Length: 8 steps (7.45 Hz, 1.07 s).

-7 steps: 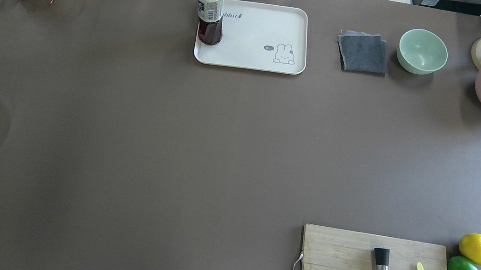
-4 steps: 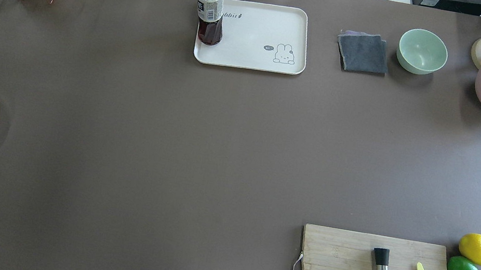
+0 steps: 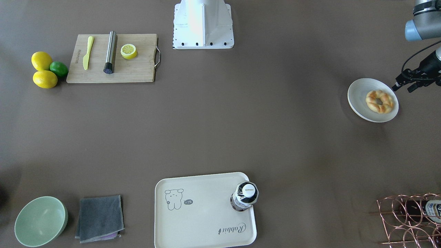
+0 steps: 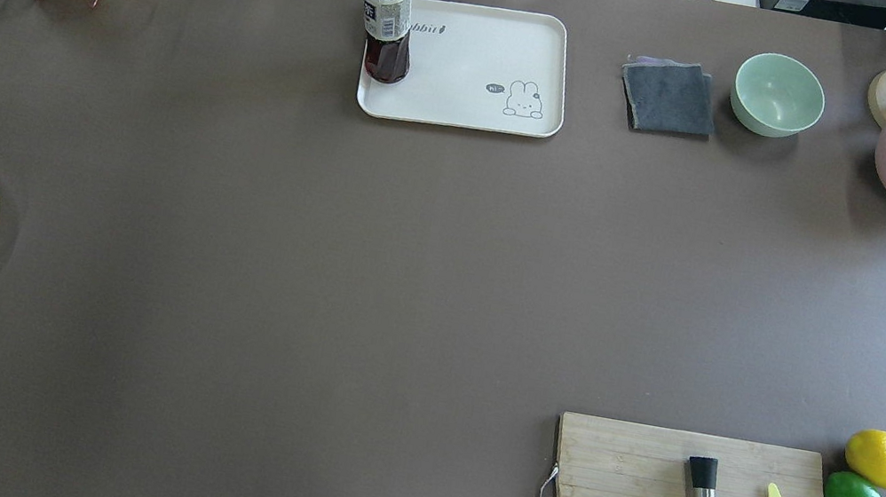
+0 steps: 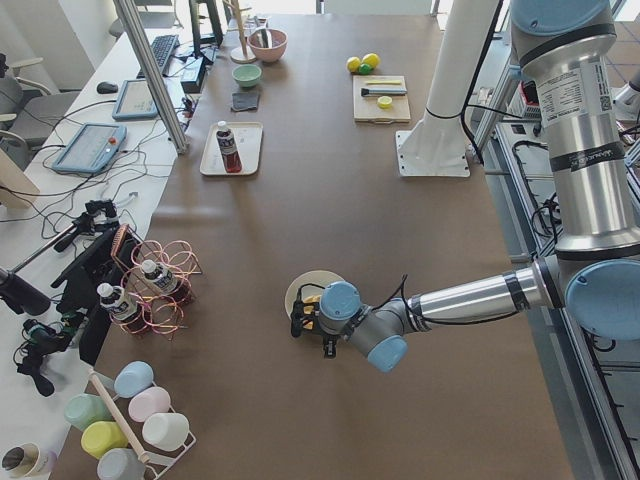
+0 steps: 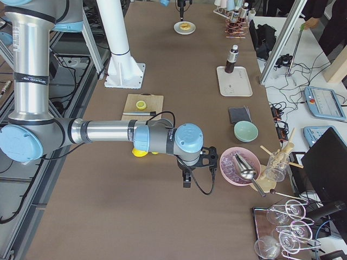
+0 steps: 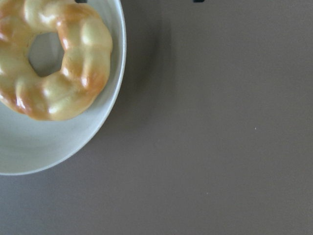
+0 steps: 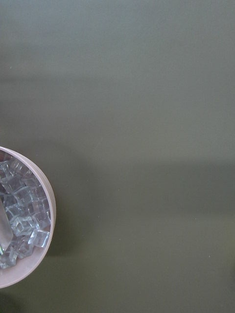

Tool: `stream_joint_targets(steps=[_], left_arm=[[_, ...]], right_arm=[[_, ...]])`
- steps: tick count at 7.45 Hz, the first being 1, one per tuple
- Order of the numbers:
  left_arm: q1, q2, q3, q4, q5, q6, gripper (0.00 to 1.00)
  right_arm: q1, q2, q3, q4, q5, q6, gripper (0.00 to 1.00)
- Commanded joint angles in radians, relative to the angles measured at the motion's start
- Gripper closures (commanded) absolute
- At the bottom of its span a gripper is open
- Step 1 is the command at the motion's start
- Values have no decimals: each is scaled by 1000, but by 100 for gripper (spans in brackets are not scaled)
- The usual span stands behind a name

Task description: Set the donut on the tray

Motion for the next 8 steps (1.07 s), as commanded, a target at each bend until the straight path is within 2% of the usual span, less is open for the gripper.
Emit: stream_joint_targets(steps=[1,4,7,8], left_arm=[[23,-7,21,-28,16,-17,29],[25,-9,21,-29,16,-18,51],[48,-22,23,-29,18,-41,53],[51,-24,24,-29,16,-46,60]], right_arm=[[0,-1,-1,0,0,0,0],[0,-2,-7,0,0,0,0],[0,-5,-7,0,0,0,0],[0,-5,-7,0,0,0,0]])
